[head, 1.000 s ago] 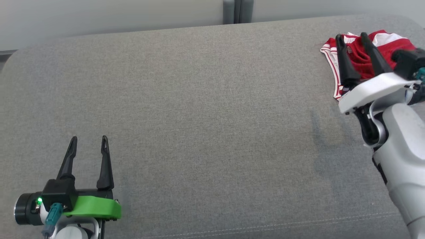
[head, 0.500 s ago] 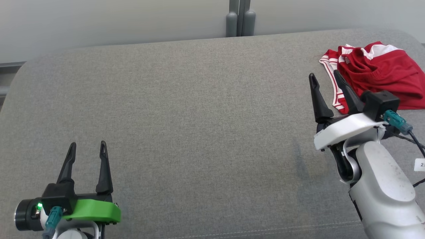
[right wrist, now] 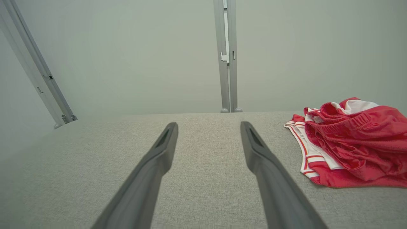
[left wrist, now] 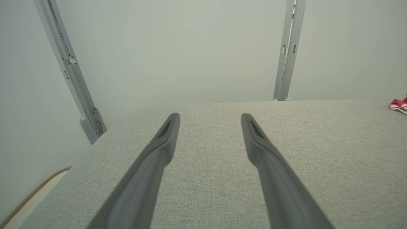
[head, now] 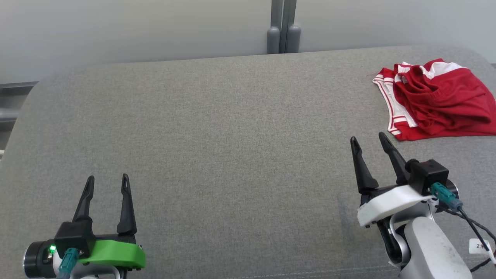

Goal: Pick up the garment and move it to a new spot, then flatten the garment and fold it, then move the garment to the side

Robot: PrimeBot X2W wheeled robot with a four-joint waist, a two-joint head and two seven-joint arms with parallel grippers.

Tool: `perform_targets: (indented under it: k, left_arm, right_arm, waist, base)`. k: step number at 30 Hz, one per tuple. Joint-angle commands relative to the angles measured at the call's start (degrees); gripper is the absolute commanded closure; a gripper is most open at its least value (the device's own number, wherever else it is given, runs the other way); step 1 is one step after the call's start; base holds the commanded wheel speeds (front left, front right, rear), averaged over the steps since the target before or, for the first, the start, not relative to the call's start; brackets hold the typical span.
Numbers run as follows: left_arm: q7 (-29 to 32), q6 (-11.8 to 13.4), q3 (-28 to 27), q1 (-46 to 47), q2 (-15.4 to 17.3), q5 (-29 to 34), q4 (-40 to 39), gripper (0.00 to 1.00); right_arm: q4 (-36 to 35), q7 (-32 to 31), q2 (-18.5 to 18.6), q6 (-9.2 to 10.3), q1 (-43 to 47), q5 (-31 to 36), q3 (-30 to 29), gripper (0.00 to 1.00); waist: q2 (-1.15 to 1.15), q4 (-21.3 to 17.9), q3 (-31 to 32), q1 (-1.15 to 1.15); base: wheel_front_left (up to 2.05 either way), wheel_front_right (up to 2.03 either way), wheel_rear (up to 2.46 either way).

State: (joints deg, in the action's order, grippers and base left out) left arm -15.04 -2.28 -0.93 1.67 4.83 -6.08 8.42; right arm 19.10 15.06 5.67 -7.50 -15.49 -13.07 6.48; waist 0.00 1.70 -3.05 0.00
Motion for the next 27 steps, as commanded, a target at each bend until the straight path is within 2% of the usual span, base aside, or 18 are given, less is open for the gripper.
perform_targets:
  k: [1,11,27]
  left_arm:
    - [-0.1,-0.3,-0.1,-0.8,0.3,-0.2,0.2,0.0]
    - [-0.1,-0.1,0.4,-3.6,0.1,-0.4,0.3,0.0]
    - [-0.1,0.4,1.2,-4.6,-0.2,-0.9,1.0,0.0]
  right_arm:
    - [-0.9,0.1,-0.5,0.02,1.8,0.7,-0.1,0.0]
    - [-4.7,-0.1,-2.4,0.02,8.5,4.2,-1.2,0.0]
    - [-5.5,-0.6,-2.7,0.02,10.1,3.2,0.1,0.0]
  waist:
    - [0.0,0.0,0.7,0.0]
    - [0.0,-0.3,3.7,0.0]
    - [0.0,-0.3,5.2,0.0]
  base:
    - [0.0,0.0,0.0]
    - [0.0,0.0,0.0]
    - [0.0,0.0,0.0]
